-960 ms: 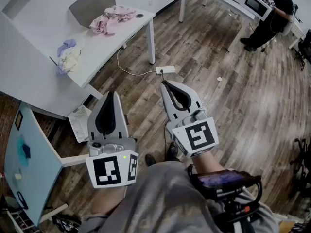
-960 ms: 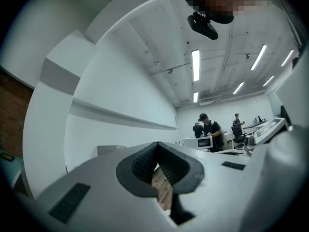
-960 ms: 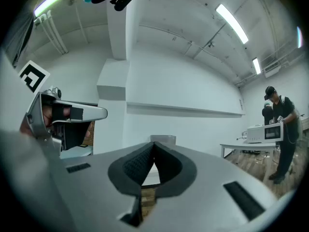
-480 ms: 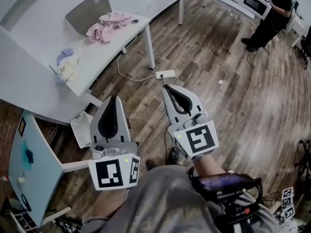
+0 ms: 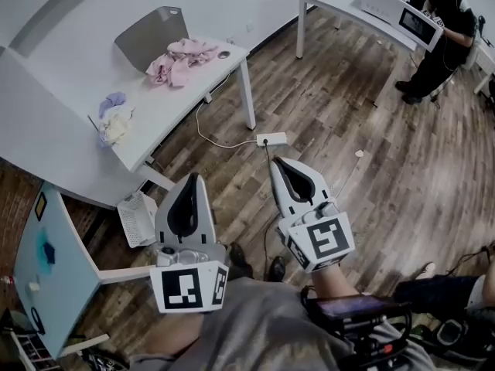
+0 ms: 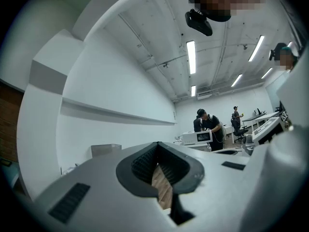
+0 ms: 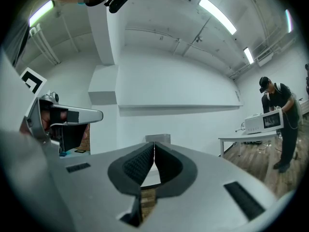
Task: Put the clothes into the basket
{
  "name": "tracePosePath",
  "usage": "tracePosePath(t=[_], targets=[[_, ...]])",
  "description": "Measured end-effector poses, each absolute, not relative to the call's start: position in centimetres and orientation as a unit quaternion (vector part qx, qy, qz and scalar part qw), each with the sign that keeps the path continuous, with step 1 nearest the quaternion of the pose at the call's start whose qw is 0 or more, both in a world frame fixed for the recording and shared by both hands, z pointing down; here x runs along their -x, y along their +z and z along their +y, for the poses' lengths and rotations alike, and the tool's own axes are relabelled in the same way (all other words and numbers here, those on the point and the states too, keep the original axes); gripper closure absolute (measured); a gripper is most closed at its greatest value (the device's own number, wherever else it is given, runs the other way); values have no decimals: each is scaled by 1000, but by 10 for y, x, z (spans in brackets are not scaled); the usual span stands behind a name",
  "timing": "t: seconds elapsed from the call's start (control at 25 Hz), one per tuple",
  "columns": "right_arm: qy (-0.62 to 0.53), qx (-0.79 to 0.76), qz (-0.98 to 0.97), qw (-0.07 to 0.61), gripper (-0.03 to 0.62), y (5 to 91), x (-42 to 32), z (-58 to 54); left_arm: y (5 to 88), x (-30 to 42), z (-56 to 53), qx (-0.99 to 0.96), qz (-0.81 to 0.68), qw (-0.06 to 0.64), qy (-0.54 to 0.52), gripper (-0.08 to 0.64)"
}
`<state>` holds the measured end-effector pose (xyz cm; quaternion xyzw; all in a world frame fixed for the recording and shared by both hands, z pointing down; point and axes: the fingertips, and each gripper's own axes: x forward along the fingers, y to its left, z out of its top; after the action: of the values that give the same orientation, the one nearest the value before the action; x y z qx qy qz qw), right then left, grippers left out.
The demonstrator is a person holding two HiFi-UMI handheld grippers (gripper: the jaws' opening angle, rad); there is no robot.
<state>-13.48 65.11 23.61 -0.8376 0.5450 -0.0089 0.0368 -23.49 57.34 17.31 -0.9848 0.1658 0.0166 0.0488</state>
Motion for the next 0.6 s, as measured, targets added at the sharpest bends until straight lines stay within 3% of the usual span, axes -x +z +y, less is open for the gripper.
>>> tracePosePath(t=[0.6], targets=[[-48, 821, 568, 4, 583, 268, 72, 511, 202, 166, 431, 983, 185, 13, 10, 551]])
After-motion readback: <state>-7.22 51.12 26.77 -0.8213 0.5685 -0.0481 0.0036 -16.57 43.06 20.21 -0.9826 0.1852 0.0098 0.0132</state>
